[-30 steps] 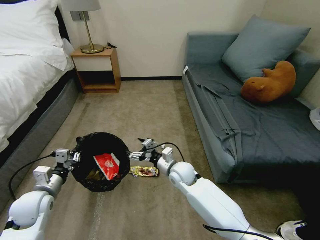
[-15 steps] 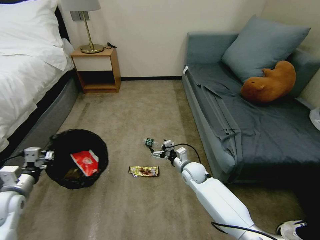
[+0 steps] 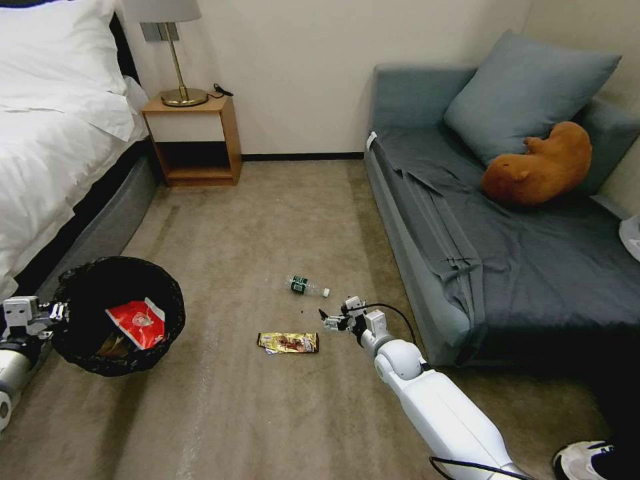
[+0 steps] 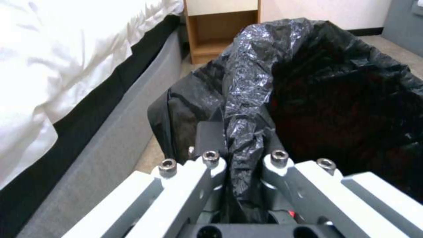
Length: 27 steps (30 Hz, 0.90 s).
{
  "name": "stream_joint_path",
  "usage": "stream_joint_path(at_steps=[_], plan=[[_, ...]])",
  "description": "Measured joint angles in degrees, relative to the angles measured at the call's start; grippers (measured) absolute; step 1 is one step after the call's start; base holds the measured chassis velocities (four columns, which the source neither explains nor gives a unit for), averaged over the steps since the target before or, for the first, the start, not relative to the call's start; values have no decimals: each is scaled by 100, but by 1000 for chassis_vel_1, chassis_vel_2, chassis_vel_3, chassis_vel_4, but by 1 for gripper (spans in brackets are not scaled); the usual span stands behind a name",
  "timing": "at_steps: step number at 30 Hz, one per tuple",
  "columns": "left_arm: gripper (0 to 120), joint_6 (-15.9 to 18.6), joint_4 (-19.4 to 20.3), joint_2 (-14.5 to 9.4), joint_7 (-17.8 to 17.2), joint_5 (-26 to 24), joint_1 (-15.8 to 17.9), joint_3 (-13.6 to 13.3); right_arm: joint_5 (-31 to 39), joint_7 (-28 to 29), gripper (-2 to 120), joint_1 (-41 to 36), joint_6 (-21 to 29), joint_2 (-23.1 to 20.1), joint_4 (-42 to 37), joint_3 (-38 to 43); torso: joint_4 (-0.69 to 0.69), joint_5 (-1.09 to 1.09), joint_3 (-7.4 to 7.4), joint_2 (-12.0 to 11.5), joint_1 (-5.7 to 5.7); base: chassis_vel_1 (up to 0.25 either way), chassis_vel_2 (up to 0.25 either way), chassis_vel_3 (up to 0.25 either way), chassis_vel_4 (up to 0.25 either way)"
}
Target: Pick up the trash bin, then pick up the garbage on the floor and place it into the trash bin.
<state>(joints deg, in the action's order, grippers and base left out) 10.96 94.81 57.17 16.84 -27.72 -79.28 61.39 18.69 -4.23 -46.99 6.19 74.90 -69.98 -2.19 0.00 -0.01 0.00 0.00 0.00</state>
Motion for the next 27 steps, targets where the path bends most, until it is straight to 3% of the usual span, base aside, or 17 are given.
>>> stream_joint_path(at_steps=[27], plan=[[4,-52,41,12,50,25,-55,-95,-142,-172,100,-189,-64,56,47,64,0,1,0,0,0,0,0,0,0]])
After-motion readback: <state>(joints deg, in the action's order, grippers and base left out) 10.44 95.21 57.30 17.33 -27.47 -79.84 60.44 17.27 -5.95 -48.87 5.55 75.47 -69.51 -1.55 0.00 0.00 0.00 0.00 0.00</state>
